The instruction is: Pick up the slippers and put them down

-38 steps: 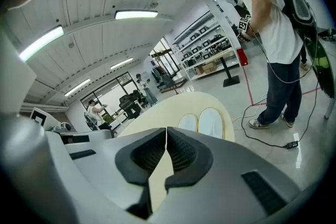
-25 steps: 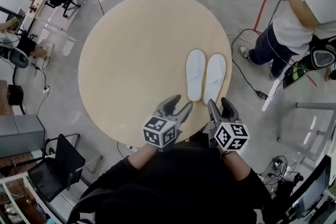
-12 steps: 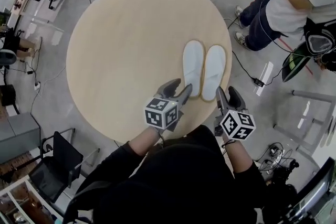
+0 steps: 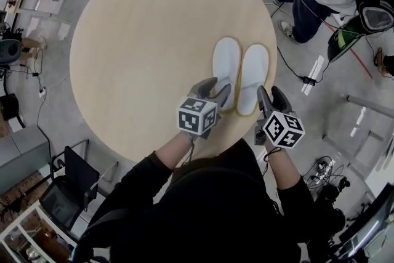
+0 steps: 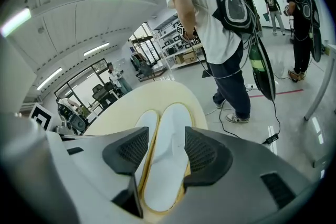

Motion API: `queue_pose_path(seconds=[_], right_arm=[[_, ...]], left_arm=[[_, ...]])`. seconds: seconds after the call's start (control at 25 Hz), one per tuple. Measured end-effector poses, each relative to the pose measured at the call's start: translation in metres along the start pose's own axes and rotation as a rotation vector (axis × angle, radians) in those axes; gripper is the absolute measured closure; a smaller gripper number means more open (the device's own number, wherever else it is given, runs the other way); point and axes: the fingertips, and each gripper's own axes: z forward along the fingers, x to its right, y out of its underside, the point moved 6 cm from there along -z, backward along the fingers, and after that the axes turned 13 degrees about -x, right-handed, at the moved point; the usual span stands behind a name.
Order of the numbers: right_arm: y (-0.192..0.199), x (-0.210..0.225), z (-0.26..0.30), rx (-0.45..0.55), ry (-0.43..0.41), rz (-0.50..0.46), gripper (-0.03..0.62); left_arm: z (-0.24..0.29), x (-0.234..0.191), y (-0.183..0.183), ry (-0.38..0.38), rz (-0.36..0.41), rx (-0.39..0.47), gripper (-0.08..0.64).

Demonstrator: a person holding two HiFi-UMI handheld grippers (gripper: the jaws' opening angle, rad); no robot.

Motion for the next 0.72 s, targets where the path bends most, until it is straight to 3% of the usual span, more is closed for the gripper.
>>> queue_pose_path(seconds=[0.72], right_arm=[[-0.008, 0.021, 0.064, -0.073, -0.033, -0.008, 0.371]], left_arm=[[0.066, -0.021, -0.016, -0.036, 0.009, -0.022, 0.356]])
